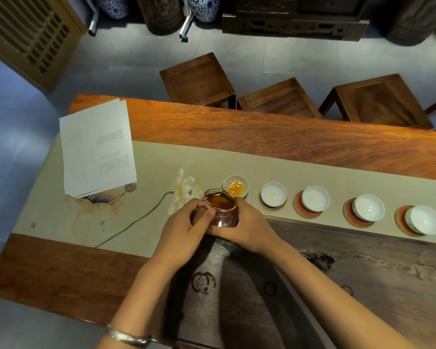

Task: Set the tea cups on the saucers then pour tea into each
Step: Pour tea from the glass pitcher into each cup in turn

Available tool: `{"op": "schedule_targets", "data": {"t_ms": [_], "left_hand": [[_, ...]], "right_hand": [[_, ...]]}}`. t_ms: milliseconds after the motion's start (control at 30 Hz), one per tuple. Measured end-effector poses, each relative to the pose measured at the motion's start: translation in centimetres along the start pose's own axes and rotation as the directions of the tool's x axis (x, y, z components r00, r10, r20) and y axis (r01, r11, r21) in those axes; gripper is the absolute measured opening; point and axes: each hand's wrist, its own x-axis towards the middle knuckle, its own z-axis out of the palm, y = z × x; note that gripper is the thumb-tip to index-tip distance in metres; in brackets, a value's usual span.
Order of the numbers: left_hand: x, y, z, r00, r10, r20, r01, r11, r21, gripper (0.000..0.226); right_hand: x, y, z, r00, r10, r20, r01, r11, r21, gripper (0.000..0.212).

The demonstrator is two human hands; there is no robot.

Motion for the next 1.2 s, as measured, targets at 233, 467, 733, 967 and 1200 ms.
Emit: {"op": "schedule_targets", "data": {"t_ms": [233,467,733,967,1200], "left_hand": [[0.04,0.05,0.0,1.0,0.008,-0.01,-0.008,1.0,-0.001,0.015],[0.05,0.23,-0.05,1.0,0.01,-0.019,-0.01,1.0,0.011,0.015],[0.03,0.37,-0.09,1.0,0.005,-0.007,-0.005,1.0,0.0,0.013],[0.11,0.55,-0.1,1.0,0.023,-0.021,-0.022,0.999,0.031,0.007],[0.19,0.59,-0.14,1.0,0.023,-0.016,-0.022,0.999,0.04,0.007]], "right_hand": [[-0.05,-0.35,-0.06,1.0,0.007,-0.004,-0.007,1.0,0.004,0.076],[0.08,-0.08,-0.09,1.0,0.011,0.002,-0.011,1.0,-0.005,0.083],[0.14,-0.05,-0.18,1.0,0.018,0.005,-0.018,1.0,-0.018,0.082],[0.17,-0.2,-0.26,0.999,0.039,-0.005,-0.04,0.999,-0.021,0.079],[0.25,-0.1,-0.19,1.0,0.031,-0.005,-0.031,0.999,-0.03,0.085]]}}
